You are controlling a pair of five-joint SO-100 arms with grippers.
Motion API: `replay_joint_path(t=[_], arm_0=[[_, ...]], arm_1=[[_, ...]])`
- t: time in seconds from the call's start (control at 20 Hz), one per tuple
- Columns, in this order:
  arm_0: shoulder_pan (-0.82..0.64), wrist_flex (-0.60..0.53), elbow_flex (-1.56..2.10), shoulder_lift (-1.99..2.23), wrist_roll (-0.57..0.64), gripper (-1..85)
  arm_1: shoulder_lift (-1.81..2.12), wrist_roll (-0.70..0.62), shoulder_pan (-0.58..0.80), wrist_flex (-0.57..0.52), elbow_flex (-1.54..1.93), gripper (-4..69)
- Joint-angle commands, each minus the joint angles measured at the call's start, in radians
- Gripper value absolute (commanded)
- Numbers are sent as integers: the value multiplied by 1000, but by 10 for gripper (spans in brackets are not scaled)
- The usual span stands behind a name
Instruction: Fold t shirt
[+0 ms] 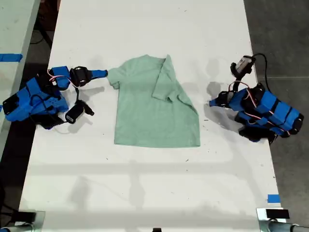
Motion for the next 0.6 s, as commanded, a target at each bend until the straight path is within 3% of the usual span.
replay_joint_path(t=[0.0,0.2,0.35,0.55], arm_0=[[23,-2,38,9,-18,30],[31,52,38,9,-44,80],[-5,94,38,9,-118,79],[-17,104,38,9,-130,68]], arm_1=[[9,14,-5,2,23,12],[9,6,-6,-5,23,12],[9,-20,2,-18,23,12],[9,-34,3,-25,23,12]])
